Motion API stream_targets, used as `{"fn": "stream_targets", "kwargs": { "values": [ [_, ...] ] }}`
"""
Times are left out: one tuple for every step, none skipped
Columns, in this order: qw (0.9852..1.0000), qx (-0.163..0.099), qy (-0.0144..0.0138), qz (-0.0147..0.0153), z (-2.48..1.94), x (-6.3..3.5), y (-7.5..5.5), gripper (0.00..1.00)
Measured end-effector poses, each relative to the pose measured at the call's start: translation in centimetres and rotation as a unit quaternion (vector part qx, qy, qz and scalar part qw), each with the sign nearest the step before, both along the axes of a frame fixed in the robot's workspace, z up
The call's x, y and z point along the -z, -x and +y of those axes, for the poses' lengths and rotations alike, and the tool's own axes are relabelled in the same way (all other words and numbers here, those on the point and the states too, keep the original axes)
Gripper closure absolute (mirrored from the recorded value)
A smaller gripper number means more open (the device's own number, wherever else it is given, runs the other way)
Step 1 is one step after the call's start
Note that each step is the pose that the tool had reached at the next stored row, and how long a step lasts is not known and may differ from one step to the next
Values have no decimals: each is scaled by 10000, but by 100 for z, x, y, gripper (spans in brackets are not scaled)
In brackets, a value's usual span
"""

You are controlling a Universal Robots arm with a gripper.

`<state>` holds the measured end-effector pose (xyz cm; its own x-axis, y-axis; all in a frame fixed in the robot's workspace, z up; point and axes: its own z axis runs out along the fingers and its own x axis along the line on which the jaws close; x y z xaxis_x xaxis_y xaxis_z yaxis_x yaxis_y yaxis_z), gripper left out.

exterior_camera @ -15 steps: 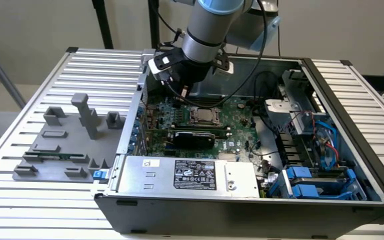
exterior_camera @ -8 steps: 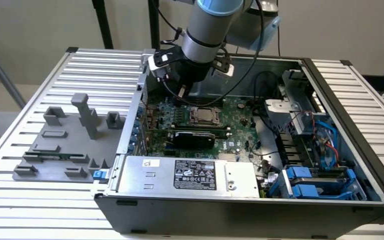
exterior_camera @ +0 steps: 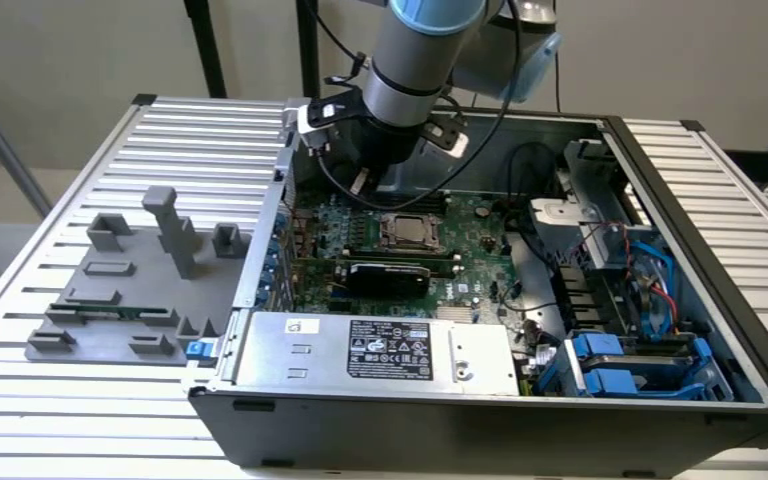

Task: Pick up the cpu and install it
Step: 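Install the first cpu locking lever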

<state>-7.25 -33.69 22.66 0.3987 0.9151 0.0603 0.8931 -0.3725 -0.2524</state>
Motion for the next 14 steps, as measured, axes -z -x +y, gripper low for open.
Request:
{"fn": "stream_targets", "kwargs": {
  "values": [
    [10000, 83, 0, 0, 0, 0, 0, 89],
    [9999, 158, 0, 0, 0, 0, 0, 89],
    [9997, 232, -1, 0, 0, 0, 0, 89],
    [9996, 298, -2, 0, 0, 0, 0, 89],
    [9994, 356, -3, 0, 0, 0, 1, 89],
    [9992, 404, -4, 0, 0, 0, 1, 89],
    [9990, 451, -6, 0, 0, 0, 1, 89],
    [9988, 495, -10, 0, -1, 1, 1, 89],
    [9987, 516, -21, 0, -4, 1, 4, 89],
    [9986, 525, -41, 1, -9, 1, 10, 89],
    [9986, 532, -62, 2, -14, 0, 17, 89],
    [9985, 539, -86, 4, -19, 1, 25, 89],
    [9984, 547, -115, 5, -24, 0, 34, 89],
    [9984, 554, -145, 7, -27, 0, 43, 89]
  ]
}}
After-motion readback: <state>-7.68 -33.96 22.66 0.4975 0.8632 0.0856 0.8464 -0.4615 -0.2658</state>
